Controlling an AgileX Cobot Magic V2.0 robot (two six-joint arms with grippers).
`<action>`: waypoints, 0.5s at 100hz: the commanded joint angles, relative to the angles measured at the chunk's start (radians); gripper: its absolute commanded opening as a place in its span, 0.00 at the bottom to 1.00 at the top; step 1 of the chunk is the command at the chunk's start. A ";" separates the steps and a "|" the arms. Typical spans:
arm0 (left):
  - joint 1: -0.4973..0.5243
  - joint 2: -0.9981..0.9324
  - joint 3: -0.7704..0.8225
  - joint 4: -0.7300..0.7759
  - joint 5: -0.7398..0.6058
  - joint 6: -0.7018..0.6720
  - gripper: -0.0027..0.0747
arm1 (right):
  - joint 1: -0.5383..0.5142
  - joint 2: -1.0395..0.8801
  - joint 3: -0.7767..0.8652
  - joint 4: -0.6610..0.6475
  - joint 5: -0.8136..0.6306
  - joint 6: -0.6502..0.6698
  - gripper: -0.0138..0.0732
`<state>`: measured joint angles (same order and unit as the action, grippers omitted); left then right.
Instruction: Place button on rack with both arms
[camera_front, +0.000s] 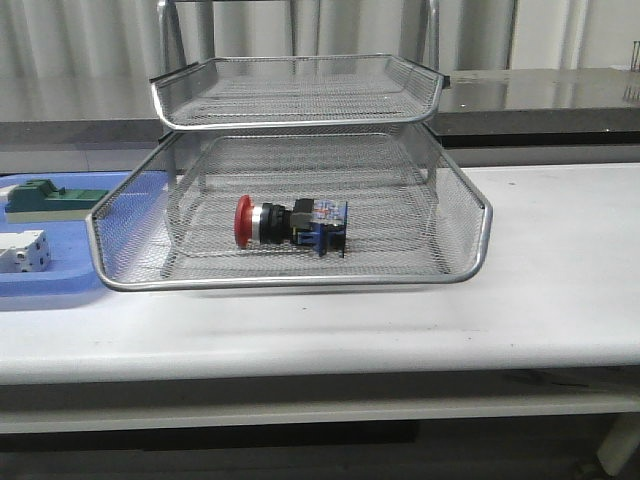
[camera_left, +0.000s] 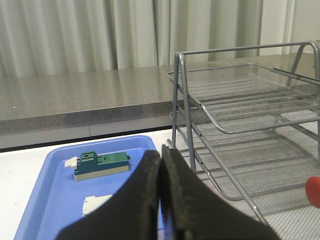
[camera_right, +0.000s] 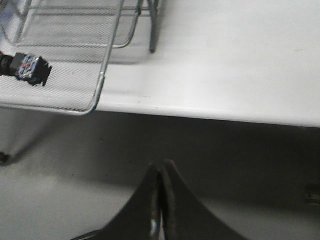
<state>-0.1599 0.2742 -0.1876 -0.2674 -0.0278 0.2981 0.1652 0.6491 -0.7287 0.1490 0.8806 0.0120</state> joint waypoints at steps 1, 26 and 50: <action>0.003 0.008 -0.027 -0.009 -0.079 -0.007 0.01 | 0.000 0.078 -0.032 0.103 -0.085 -0.109 0.08; 0.003 0.008 -0.027 -0.009 -0.079 -0.007 0.01 | 0.016 0.313 -0.032 0.361 -0.143 -0.319 0.08; 0.003 0.008 -0.027 -0.009 -0.079 -0.007 0.01 | 0.173 0.487 -0.032 0.396 -0.234 -0.359 0.08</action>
<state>-0.1599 0.2742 -0.1876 -0.2674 -0.0278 0.2981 0.2832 1.1036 -0.7287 0.5073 0.7160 -0.3241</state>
